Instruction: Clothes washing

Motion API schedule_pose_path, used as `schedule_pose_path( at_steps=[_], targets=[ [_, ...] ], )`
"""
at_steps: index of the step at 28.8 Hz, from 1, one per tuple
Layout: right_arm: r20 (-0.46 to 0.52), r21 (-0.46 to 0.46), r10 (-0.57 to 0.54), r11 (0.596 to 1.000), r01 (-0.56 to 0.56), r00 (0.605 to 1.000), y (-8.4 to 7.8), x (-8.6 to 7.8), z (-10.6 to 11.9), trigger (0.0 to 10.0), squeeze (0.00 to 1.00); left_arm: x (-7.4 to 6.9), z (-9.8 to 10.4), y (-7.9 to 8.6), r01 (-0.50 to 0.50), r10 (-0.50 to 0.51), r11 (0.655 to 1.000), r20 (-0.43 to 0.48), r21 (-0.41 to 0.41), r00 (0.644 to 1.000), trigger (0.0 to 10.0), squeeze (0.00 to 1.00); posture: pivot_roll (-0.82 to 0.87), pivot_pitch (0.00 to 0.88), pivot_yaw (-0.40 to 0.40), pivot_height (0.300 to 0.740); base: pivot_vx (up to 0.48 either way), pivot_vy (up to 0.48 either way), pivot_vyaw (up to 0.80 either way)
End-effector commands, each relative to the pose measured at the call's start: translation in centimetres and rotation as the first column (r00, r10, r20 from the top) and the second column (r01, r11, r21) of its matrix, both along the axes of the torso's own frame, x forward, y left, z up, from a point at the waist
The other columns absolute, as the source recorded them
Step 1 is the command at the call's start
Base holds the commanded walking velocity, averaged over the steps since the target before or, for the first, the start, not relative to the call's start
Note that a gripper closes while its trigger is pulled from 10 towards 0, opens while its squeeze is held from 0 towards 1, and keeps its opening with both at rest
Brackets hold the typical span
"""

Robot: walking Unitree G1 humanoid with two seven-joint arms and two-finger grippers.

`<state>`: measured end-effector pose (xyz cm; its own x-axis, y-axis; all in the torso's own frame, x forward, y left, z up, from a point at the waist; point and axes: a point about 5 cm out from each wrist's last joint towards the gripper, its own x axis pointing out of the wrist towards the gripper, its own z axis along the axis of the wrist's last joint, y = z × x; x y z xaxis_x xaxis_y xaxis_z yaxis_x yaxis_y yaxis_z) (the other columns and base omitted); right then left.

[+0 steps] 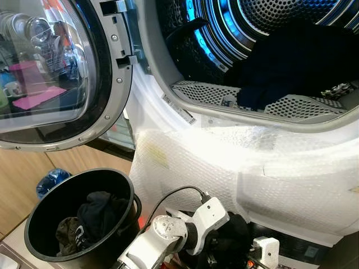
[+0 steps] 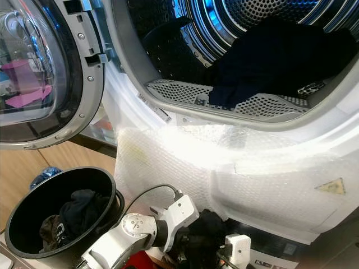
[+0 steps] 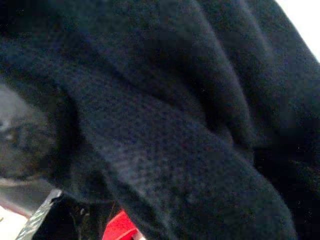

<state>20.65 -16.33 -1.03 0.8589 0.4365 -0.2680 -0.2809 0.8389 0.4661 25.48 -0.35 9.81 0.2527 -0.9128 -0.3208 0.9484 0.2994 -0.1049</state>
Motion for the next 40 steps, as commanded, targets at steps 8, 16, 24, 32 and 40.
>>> schedule_pose_path(
  at_steps=[8, 16, 24, 32, 40],
  targets=[
    [-0.033, 0.002, -0.083, 0.997, 0.083, 0.996, -1.0, -0.6, -1.1, 0.0, 0.0, -0.1, 1.1, 0.1, 0.005, -0.004, 1.0, 0.01, -0.03, 1.0, 0.0, 0.0, -0.06, 0.0, 0.094, 0.74, 0.0, 0.0, 0.0],
    [-0.003, 0.055, -0.107, 0.993, 0.107, 0.994, -1.0, -0.5, -1.1, 0.0, 0.0, -0.4, 0.9, 0.7, 0.007, -0.007, 0.999, -0.005, -0.033, 1.0, 0.0, 0.0, -0.06, 0.0, 0.1, 0.74, 0.0, 0.0, 0.0],
    [0.001, 0.073, -0.08, 0.994, 0.08, 0.997, -0.6, -0.6, -1.2, 0.0, 0.0, -0.6, 1.1, 0.7, 0.012, -0.012, 0.999, -0.009, -0.047, 1.0, 0.0, 0.0, -0.06, 0.0, 0.098, 0.74, 0.0, 0.0, 0.0],
    [0.003, 0.066, -0.175, 0.983, 0.174, 0.985, -1.9, -0.1, -1.3, 0.0, 0.0, -0.9, 1.2, 0.7, 0.012, -0.013, 0.998, -0.016, -0.063, 1.0, 0.3, 0.0, -0.06, 0.0, 0.096, 0.74, 0.0, 0.0, 0.0],
    [0.017, 0.069, -0.176, 0.982, 0.174, 0.984, -2.0, -0.1, -1.4, 0.0, 0.0, -1.0, 1.3, 0.7, 0.018, -0.019, 0.998, -0.017, -0.06, 1.0, 5.6, 0.0, -0.06, 0.0, 0.098, 0.74, 0.0, 0.0, 0.0]
  ],
)
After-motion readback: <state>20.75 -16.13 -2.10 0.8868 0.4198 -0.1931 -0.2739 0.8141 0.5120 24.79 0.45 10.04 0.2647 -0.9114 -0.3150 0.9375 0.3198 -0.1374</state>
